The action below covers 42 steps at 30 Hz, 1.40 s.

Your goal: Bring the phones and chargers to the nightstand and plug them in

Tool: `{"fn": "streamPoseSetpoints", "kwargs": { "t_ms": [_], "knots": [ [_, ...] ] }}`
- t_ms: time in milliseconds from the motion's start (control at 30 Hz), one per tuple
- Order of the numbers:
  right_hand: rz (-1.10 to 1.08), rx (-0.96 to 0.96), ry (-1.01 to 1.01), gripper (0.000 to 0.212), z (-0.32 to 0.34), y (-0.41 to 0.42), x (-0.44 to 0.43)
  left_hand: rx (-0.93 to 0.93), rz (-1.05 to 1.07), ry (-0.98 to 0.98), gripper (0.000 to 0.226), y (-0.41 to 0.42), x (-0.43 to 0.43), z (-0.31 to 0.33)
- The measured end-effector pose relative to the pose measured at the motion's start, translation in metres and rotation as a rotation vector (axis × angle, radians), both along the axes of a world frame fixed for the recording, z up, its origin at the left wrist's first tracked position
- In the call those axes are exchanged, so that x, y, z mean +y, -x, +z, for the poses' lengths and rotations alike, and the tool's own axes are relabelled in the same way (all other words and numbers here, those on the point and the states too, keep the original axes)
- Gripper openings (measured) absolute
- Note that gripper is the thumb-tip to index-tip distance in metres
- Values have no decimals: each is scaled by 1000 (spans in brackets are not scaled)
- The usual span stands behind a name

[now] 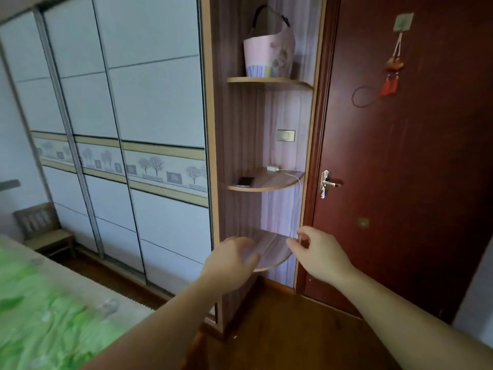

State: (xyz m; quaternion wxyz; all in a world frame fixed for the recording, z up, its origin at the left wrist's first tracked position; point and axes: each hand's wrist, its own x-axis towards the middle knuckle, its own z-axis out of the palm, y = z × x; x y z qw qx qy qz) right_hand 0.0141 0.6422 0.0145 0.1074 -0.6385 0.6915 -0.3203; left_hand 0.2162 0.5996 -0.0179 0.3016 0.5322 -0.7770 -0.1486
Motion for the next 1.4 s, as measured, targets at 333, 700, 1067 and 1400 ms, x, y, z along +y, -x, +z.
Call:
{"fn": "streamPoseSetpoints", "kwargs": {
  "t_ms": [333, 700, 1067, 1400],
  "knots": [
    [58, 73, 5, 49, -37, 40, -278, 92, -38, -1, 32, 55, -274, -36],
    [29, 87, -34, 47, -23, 101, -534, 79, 114, -94, 52, 96, -524, 0],
    [122, 43, -84, 48, -50, 195, -698, -324, 433, -343, 87, 151, -653, -25],
    [137, 81, -132, 37, -74, 233, -763, -374, 601, -337, 81, 157, -696, -35]
  ]
}}
